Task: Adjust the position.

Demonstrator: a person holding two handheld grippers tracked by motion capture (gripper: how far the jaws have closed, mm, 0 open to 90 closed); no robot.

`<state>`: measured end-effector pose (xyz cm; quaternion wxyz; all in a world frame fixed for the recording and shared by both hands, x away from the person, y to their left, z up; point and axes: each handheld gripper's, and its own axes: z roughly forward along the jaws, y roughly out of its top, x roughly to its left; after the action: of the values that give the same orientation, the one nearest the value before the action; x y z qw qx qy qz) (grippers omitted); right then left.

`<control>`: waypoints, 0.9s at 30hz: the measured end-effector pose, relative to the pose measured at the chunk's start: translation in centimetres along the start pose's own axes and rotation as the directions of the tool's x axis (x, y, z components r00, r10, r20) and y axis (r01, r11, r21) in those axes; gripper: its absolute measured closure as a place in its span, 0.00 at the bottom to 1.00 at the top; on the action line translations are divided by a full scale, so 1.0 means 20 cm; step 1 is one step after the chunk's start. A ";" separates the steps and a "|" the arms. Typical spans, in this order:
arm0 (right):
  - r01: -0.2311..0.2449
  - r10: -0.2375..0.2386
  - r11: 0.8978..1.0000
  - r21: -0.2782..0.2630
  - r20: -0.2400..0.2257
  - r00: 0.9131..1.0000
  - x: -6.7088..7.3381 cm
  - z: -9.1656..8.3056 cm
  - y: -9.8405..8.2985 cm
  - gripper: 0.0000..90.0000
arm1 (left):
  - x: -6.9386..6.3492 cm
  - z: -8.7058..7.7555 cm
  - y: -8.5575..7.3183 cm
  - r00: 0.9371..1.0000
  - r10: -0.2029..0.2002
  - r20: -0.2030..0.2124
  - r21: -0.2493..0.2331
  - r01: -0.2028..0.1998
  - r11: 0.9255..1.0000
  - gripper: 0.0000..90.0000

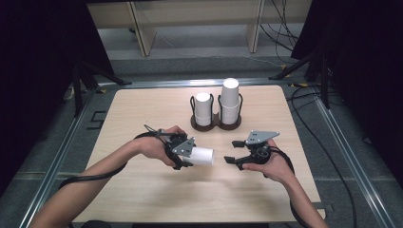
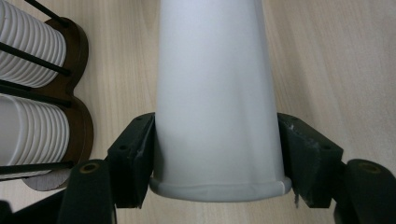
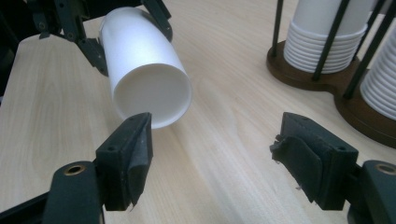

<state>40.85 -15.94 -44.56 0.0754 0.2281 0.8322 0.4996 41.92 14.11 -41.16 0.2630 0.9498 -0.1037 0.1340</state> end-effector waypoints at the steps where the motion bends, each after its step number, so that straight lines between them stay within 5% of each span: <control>1: 0.007 -0.007 1.000 0.003 0.001 1.000 0.00 0.01 0.00 0.30 | 0.00 0.00 0.00 1.000 0.001 0.002 0.004 -0.001 1.000 0.36; 27: 0.072 -0.071 0.997 0.036 -0.029 0.997 0.00 0.01 0.06 0.30 | 0.03 -0.03 0.05 0.998 0.026 0.049 0.112 -0.032 0.993 0.36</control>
<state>41.26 -15.20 -43.63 0.0776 0.1925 0.8501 0.4841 42.02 13.59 -40.00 0.2044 0.9645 -0.1159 0.1207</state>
